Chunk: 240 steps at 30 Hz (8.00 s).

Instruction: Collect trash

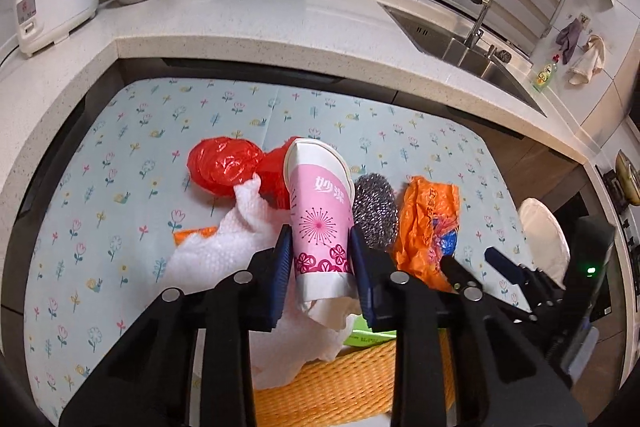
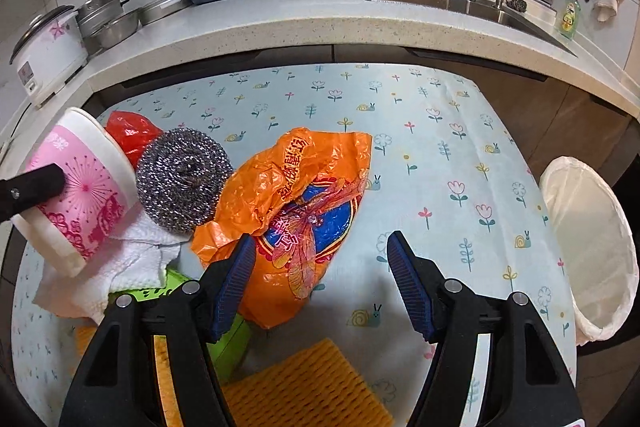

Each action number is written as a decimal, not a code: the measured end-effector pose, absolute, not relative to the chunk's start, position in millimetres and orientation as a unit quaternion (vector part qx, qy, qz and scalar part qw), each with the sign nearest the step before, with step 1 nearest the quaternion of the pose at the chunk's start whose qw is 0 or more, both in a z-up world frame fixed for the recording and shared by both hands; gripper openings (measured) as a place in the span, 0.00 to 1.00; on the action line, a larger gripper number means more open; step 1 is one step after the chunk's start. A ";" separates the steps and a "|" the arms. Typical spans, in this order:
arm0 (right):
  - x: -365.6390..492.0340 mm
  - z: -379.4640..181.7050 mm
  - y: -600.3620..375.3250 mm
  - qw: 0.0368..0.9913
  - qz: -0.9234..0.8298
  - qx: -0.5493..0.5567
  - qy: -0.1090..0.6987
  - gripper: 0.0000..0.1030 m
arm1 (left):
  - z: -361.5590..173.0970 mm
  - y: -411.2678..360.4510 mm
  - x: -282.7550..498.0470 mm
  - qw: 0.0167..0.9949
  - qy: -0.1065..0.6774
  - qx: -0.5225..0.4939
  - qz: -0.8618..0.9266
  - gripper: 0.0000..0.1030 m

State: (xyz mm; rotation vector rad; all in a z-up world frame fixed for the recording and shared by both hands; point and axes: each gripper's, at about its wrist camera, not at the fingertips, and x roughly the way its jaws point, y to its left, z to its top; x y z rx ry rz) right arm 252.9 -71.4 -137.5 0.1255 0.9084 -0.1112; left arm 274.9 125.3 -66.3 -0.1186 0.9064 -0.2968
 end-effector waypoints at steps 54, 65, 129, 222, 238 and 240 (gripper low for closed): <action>81.1 -56.0 -341.8 0.911 -0.234 0.144 0.308 0.03 | -9.5 -183.5 175.2 0.851 0.382 0.049 -0.358 0.27; 71.9 -67.8 -372.5 0.901 -0.256 0.156 0.313 0.03 | -31.1 -244.0 179.9 0.831 0.387 0.060 -0.394 0.30; 135.1 -41.6 -67.5 0.937 0.019 0.087 0.338 0.58 | -33.4 125.0 191.6 0.916 0.398 -0.003 -0.050 0.75; 89.0 -109.5 -189.6 0.909 -0.064 0.147 0.384 0.04 | -121.1 -11.5 146.2 0.780 0.550 -0.093 -0.284 0.67; 89.9 -126.3 -151.4 0.901 0.043 0.138 0.409 0.28 | -117.7 -14.5 153.6 0.788 0.544 -0.072 -0.280 0.02; 93.0 -129.6 -146.7 0.899 0.053 0.139 0.411 0.28 | -115.8 -13.6 154.0 0.792 0.540 -0.069 -0.276 0.02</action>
